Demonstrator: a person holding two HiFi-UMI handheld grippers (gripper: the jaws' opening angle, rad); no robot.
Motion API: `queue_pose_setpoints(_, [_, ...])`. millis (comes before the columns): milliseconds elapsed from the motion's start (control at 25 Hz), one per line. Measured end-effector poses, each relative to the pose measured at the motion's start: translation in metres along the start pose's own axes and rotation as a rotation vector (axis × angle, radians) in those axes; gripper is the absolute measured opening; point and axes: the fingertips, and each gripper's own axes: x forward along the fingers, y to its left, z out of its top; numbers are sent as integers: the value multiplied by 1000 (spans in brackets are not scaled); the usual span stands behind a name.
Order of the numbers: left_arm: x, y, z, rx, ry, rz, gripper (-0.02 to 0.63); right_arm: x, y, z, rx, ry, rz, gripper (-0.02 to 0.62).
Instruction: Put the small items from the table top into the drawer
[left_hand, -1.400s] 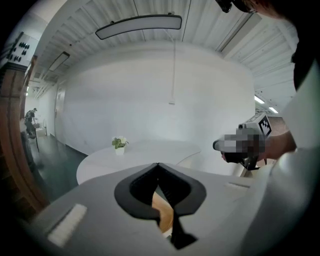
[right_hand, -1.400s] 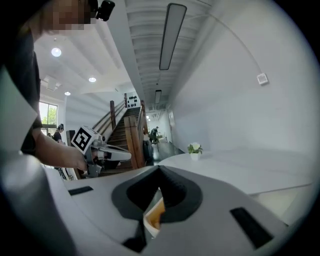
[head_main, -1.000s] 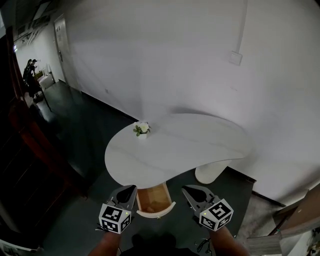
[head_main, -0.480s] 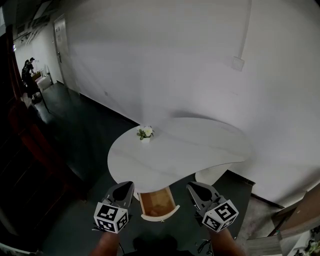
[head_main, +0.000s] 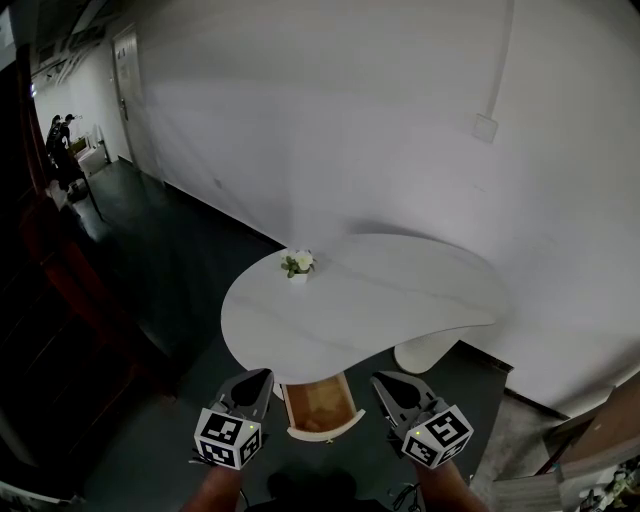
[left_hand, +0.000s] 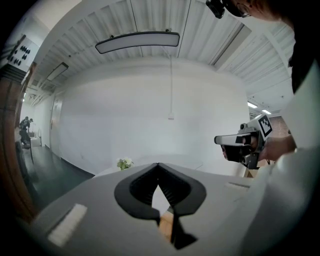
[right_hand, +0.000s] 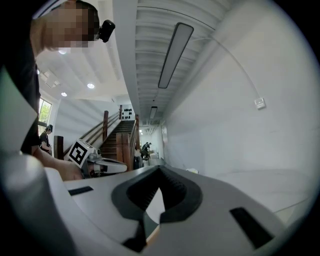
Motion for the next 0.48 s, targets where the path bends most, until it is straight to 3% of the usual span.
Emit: queue_pose_setpoints(480, [2, 4, -3, -13, 6, 10, 8, 6, -1, -2, 9, 2, 11, 11])
